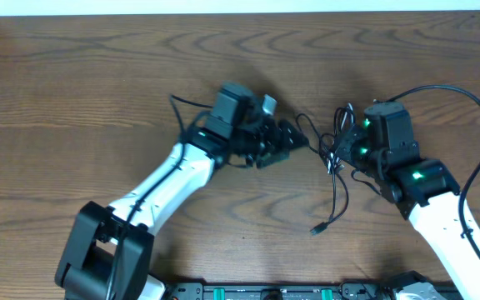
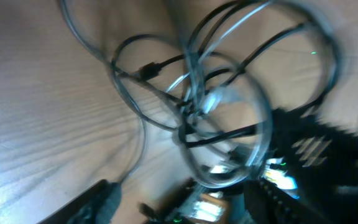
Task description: Untangle cables
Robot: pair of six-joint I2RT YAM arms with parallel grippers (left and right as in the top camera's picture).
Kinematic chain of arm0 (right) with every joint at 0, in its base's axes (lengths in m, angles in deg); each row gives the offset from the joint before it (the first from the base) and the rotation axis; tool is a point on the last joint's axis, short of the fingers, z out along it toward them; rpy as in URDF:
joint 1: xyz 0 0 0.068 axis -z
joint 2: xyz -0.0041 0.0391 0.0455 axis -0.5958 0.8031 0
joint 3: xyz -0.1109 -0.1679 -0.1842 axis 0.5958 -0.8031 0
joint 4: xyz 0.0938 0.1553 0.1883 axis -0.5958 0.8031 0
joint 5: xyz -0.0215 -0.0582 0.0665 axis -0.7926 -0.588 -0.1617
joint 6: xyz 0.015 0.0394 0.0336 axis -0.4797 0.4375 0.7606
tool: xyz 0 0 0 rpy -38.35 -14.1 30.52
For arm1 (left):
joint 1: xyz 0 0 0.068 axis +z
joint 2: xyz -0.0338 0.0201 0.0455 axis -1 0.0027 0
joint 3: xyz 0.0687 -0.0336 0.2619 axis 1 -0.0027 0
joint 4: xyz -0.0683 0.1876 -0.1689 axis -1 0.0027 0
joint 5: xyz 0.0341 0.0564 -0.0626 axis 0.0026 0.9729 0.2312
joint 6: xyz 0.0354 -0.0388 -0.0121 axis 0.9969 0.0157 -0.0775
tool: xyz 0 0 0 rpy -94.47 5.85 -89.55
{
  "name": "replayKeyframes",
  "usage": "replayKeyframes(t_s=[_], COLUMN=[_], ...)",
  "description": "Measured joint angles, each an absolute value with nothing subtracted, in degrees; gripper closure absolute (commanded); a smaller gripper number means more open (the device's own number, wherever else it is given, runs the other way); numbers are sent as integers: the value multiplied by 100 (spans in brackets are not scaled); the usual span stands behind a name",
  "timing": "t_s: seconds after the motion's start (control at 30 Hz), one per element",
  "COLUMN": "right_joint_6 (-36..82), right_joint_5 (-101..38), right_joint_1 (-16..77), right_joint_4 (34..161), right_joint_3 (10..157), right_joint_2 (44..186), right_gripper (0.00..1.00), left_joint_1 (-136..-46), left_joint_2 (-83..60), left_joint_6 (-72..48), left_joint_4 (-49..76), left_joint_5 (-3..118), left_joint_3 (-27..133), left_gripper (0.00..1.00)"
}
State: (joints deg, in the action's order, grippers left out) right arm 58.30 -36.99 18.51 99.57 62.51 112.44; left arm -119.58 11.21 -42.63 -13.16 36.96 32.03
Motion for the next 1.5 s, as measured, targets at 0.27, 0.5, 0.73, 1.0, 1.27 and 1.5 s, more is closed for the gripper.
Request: replayKeyframes(t_s=[0.27,0.5,0.73,1.0,1.27,1.5], right_joint_6=[6324,6605,6664,6667,6732,6802], right_joint_5=[-3513,-3057,-2884,-2832,-2679,-1975], right_joint_1=[2240,2504,2519,2841,3319,3335], right_joint_4=[10468,10737,10855,10901,10910,10737], right_joint_3=[6605,6627,6629,6629,6633,6637], right_joint_2=[11427,11563,11685,11698,11886,12313], right_gripper=[99,99,99,99,99,99], left_joint_1=[-12671,-13075,-13827,-14456,-14500,-14867], left_joint_2=[1121,1121,1121,1121,829,625], left_joint_6=[-3697,-3419,-3439,-3594,-3636,-3610], left_joint_4=[-1050,-1071,-1093,-1100,-1113,-1321], left_joint_5=[4654,5244,6588,7772,7849,8131], left_joint_3=[3203,3203,3203,3203,3203,3203], left_gripper=[42,17,18,18,18,17])
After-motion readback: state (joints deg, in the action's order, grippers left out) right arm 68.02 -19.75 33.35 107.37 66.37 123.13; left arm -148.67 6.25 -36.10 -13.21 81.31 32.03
